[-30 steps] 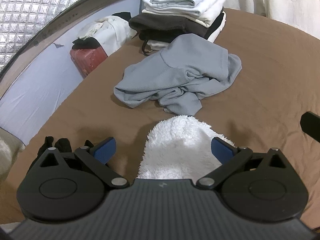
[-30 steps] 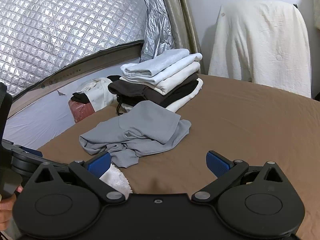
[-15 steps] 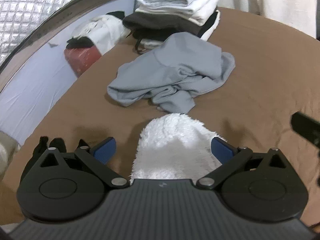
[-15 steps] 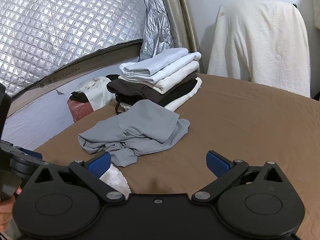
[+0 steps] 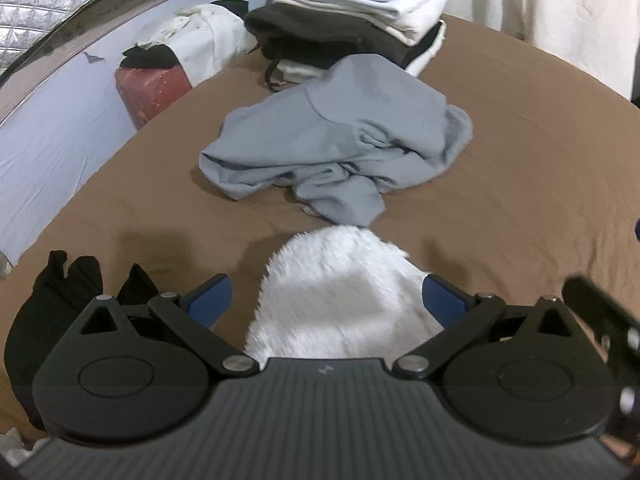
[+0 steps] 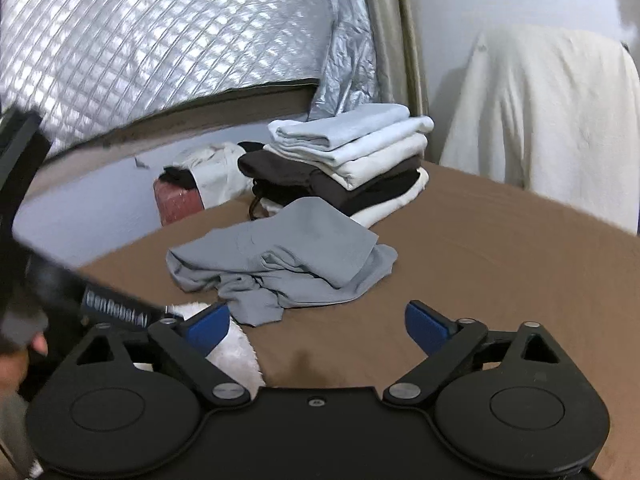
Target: Fold clothes
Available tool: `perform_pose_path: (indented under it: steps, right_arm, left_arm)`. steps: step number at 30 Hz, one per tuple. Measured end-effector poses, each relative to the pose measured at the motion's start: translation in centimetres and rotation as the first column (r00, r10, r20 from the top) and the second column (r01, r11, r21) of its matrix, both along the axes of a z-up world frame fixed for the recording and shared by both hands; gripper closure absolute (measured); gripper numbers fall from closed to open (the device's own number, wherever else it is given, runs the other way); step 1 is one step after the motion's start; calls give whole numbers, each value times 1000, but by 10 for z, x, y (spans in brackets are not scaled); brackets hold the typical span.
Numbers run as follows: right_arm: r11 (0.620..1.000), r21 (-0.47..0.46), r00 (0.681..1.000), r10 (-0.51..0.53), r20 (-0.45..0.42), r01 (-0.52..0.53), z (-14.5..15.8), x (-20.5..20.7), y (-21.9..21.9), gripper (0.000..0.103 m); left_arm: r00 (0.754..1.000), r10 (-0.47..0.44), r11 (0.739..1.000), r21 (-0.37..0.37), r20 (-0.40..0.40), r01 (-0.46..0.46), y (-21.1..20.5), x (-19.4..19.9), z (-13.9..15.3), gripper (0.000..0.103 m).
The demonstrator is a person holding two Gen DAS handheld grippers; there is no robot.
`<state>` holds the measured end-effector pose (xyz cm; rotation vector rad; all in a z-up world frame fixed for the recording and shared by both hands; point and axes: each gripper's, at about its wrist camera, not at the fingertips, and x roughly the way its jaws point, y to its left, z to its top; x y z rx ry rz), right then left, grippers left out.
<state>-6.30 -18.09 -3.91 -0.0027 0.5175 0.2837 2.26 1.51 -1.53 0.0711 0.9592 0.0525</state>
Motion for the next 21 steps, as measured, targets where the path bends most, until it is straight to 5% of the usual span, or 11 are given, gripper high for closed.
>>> perform_pose_path:
  steps: [2, 4, 8, 12, 14, 16, 17, 18, 20, 21]
  right_arm:
    - [1000, 0, 1000, 26, 8, -26, -6, 4, 5, 8]
    - [999, 20, 999, 34, 1, -34, -13, 9, 7, 11]
    - [999, 29, 995, 27, -98, -25, -31, 22, 7, 40]
    - [998, 64, 991, 2, -132, 7, -47, 29, 0, 40]
    - [993, 120, 987, 0, -160, 20, -55, 37, -9, 40]
    - [982, 187, 979, 27, -201, 11, -62, 51, -16, 40]
    - [975, 222, 974, 50, -223, 1, -66, 58, -20, 40]
    - [965, 262, 967, 79, -242, -13, -71, 66, -24, 40]
    - [945, 327, 953, 122, -278, -26, -78, 85, -29, 40]
    - [937, 348, 946, 133, -297, -22, -81, 95, -31, 39]
  left_arm:
    - [1000, 11, 1000, -6, 9, -11, 6, 10, -6, 0]
    - [1000, 25, 993, -117, -15, -27, 20, 26, -11, 2]
    - [975, 222, 891, -405, -6, -205, 68, 57, -9, 3]
    - [947, 320, 879, -385, 40, -281, 91, 86, -11, 2]
    - [951, 308, 872, -396, -14, -288, 100, 101, -25, 2]
    - [949, 307, 837, -454, -74, -306, 115, 114, -45, 2]
    - [947, 304, 817, -482, -104, -315, 122, 120, -55, 5]
    - [940, 323, 791, -514, -110, -332, 132, 123, -63, 24]
    - [936, 336, 783, -522, -104, -339, 146, 138, -78, 51]
    - [936, 338, 777, -531, -99, -337, 153, 143, -81, 51]
